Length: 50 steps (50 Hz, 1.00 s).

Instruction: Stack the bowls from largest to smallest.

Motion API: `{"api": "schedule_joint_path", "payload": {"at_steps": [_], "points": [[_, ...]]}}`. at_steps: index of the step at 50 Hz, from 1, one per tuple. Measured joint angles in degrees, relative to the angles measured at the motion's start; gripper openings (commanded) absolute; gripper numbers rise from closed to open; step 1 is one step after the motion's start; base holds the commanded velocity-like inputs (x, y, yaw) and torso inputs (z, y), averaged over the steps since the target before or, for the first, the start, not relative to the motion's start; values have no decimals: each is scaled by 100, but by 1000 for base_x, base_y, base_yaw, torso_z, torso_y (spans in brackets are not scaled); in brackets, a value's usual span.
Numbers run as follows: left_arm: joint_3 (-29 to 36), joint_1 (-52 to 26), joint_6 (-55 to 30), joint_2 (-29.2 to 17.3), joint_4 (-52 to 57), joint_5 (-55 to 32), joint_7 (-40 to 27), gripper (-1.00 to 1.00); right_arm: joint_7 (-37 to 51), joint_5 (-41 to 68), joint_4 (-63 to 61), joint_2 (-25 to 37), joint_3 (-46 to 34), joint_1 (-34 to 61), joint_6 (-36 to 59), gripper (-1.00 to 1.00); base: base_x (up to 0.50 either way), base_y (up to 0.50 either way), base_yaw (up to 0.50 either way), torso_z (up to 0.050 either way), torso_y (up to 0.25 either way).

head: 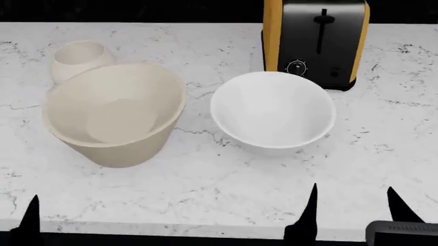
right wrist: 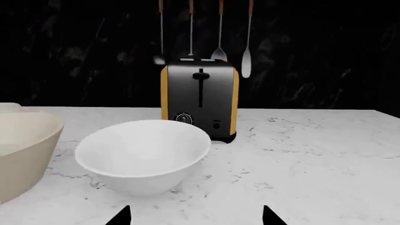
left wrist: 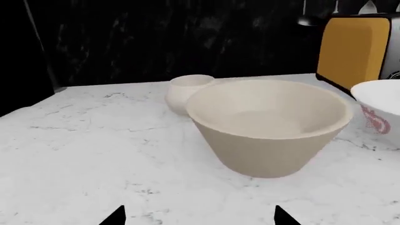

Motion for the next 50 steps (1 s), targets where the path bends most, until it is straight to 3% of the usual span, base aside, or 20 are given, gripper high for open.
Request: {"api": "schedule_joint_path", "payload": {"at_steps": [24,43,50], "points": [[-282,-162,-457,-141,341,-191,-78,100,66,195,-241,93,238,21,82,100,444,365,0,0,1],[-265,-190,-570,-208,393,-294,-143,100,122,243,-233,158,418,-11,-41,100,433,42,0,0,1],[-284,-208,-625,-224,397,-362,-138,100,211,381,-339,232,663,60,296,100,38,0,0,0,0]]}}
